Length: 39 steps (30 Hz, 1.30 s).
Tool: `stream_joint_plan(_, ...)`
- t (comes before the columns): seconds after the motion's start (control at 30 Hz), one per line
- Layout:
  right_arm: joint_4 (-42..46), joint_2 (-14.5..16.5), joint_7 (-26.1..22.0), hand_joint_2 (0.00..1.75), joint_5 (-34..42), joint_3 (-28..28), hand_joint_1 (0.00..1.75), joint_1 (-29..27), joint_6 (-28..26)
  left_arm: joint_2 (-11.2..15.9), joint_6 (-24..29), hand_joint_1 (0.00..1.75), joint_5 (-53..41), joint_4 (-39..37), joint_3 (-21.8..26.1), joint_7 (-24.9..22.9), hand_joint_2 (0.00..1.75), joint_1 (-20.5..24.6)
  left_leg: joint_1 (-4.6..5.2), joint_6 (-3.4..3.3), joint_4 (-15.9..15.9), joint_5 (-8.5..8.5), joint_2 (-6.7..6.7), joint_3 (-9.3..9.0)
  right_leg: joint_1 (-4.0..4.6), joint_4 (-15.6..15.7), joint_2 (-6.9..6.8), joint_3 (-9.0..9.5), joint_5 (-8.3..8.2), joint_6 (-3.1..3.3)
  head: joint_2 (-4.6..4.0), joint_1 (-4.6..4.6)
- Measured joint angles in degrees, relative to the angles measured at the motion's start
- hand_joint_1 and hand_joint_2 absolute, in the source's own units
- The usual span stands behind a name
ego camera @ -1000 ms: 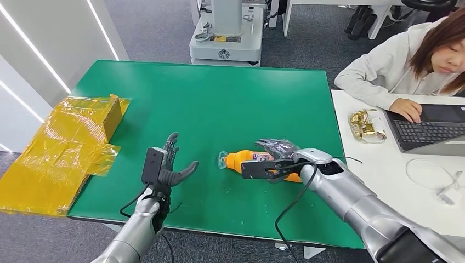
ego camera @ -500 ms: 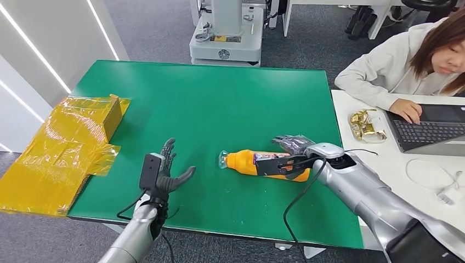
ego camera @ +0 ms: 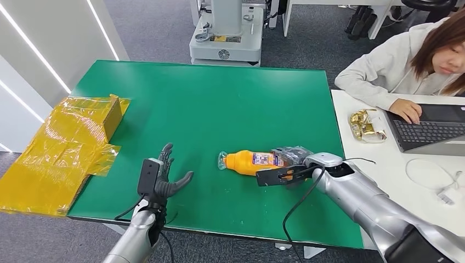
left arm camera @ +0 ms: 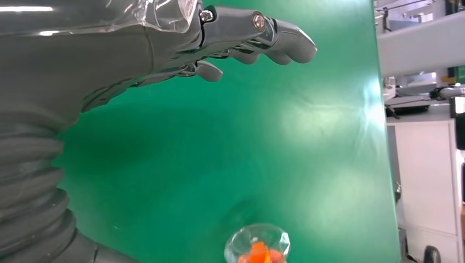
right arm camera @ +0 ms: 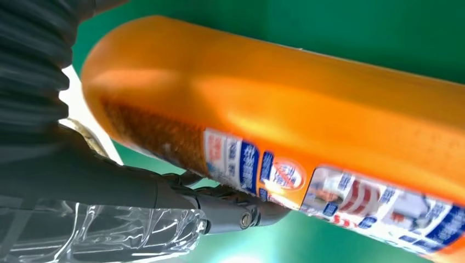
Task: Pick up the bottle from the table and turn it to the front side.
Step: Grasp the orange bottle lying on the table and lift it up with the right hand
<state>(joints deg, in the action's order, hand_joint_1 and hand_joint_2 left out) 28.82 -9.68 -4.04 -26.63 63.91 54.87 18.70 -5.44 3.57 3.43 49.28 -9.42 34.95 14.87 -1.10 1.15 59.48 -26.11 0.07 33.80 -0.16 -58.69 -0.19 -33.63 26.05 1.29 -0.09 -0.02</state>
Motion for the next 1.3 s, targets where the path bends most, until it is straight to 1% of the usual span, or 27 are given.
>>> stream_joint_plan(0.47,-0.51,0.00,-0.25,1.75,0.20,0.61,0.00,-0.75,0.15,0.00,-0.03,0.00,0.00,0.33,0.66,0.00,1.75,-0.48,0.00,-0.02,0.00,0.02,0.00,0.00,0.00,0.00,0.00,0.00,0.00,0.00,0.00,0.00)
stream_joint_plan(0.5,-0.54,0.00,-0.26,1.75,0.21,0.63,0.08,-0.83,0.15,0.01,-0.04,0.00,0.00,0.33,0.67,0.00,1.75,-0.48,0.00,-0.02,0.00,0.02,0.00,0.00,0.00,0.00,0.00,0.00,0.00,0.00,0.00,0.00)
stream_joint_plan(0.6,-0.56,0.00,-0.32,1.75,0.26,0.72,1.39,-1.19,0.07,0.02,-0.15,0.00,-0.02,0.33,0.74,0.00,1.75,-0.48,0.00,-0.02,0.00,0.02,0.00,0.00,0.00,0.00,0.00,0.00,0.00,0.00,0.00,0.01)
stream_joint_plan(0.63,-0.56,0.00,-0.33,1.75,0.26,0.75,1.74,-1.32,-0.08,0.01,-0.22,0.00,-0.02,0.33,0.80,0.00,1.75,-0.48,0.00,-0.02,0.00,0.02,0.00,0.00,0.00,0.00,0.00,0.00,0.00,0.00,0.00,0.00)
stream_joint_plan(0.93,-0.06,-0.57,-0.23,1.75,0.21,0.84,1.75,-2.71,-4.80,-0.01,-0.49,0.00,-0.53,0.44,0.98,-0.01,1.75,-0.67,0.00,-0.01,-0.01,0.04,0.03,-0.05,0.00,0.02,0.03,0.01,-0.02,0.02,0.00,0.01)
stream_joint_plan(1.07,1.84,-2.12,-0.23,1.75,0.65,0.21,1.75,-4.13,-6.41,-0.01,-0.54,0.00,-0.89,1.07,0.98,-0.13,1.75,-1.37,0.00,-0.02,-0.01,0.05,0.02,-0.06,0.00,0.03,0.01,0.03,-0.04,0.03,0.00,0.01)
stream_joint_plan(1.3,5.88,-5.16,-0.68,1.75,2.19,-2.90,1.75,-7.55,-9.36,-0.01,-0.91,0.00,-1.09,1.17,0.98,-0.15,1.75,-1.15,0.00,-0.03,0.00,0.05,0.01,-0.10,0.00,0.06,0.01,0.06,-0.05,0.02,0.00,0.01)
